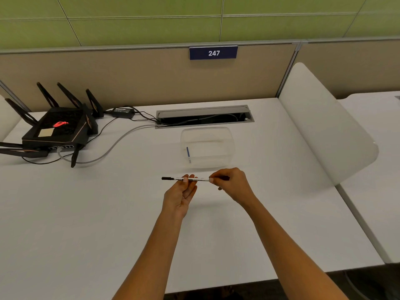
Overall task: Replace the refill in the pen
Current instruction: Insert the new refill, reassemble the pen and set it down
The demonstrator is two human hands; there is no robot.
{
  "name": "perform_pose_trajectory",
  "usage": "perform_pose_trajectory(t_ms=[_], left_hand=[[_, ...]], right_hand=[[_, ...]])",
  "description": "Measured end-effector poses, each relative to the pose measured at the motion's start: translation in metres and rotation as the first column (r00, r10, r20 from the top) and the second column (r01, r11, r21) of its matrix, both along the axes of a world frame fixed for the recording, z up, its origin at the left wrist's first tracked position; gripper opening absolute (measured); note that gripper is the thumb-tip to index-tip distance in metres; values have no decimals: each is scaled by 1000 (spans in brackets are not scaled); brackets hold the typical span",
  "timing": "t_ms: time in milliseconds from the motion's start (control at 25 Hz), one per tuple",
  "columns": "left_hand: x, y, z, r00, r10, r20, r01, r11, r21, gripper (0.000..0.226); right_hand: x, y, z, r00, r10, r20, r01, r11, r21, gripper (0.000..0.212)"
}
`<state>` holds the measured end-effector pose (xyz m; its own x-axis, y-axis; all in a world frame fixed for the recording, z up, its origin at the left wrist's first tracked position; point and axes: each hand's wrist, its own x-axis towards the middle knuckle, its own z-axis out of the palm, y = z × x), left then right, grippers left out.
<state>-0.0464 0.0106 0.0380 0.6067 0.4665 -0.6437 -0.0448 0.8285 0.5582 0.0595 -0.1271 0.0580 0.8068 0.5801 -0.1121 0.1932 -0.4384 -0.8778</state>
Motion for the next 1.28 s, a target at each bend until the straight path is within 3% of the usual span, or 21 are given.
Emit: perform_pose_trajectory(t_ms=[160,360,560,1000,1280], left_hand=[[1,2,3,1000,11,19,-12,999,50,13],[2,2,4,999,16,38,-18,998,59,13],[3,-5,1,999,-5,34,3,998,68,13],[7,-14,0,1000,9,18,-11,996,90,14],[10,-19,2,1000,0,22,-2,992,124,14]], right_hand=[[-1,-4,-3,987,-101,-124,115,988,104,12],[0,-12,-9,923,-184,-337,240,961,134,31],[-5,-13,-11,893,-190,-407,284,941,186,20],[-6,-12,-12,876,-208,-435,332,915,231,10],[-6,-8,-16,898,-286,-335,347,928,137,24]])
